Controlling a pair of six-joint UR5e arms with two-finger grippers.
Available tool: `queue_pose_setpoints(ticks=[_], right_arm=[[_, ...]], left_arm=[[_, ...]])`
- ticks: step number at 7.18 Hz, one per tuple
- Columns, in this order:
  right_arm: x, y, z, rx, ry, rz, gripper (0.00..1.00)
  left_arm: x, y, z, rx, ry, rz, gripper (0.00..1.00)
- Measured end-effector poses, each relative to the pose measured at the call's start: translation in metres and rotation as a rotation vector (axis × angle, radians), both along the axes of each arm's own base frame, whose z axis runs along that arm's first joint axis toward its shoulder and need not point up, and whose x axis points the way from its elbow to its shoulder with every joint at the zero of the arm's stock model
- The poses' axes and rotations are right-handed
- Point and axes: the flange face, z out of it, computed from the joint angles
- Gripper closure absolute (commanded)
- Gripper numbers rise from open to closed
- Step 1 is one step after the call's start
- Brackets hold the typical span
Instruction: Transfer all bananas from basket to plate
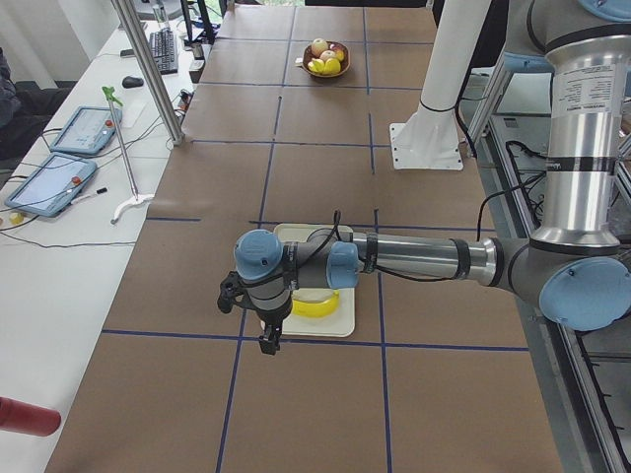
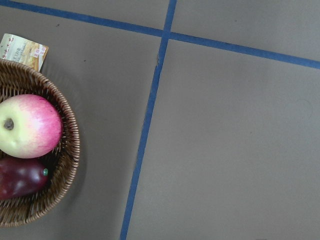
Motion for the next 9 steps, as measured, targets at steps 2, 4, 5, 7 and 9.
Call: queue_pose_setpoints(ticks=[2, 4, 5, 7, 9], right_arm=[[0.0, 0.0, 0.001, -0.007, 0.002, 0.007, 0.0], [0.0, -0.004, -0.005, -0.013, 0.013, 0.056, 0.0], [0.0, -0.007, -0.011, -0.006, 0.019, 0.1, 0.0], [-0.002, -0.007, -0.014, 0.015, 0.023, 0.131, 0.0], [-0.004, -0.005, -0.013, 0.014, 0.021, 0.133, 0.0]], left_arm=[[-0.001, 0.013, 0.004, -0.009, -0.002, -0.002, 0.0], [-0.001, 0.02, 0.009, -0.015, -0.003, 0.0, 0.0], [-0.001, 0.023, 0.01, -0.019, -0.004, 0.001, 0.0], [-0.001, 0.024, 0.01, -0.018, -0.003, 0.002, 0.0], [0.0, 0.024, 0.008, -0.015, -0.001, 0.003, 0.0]])
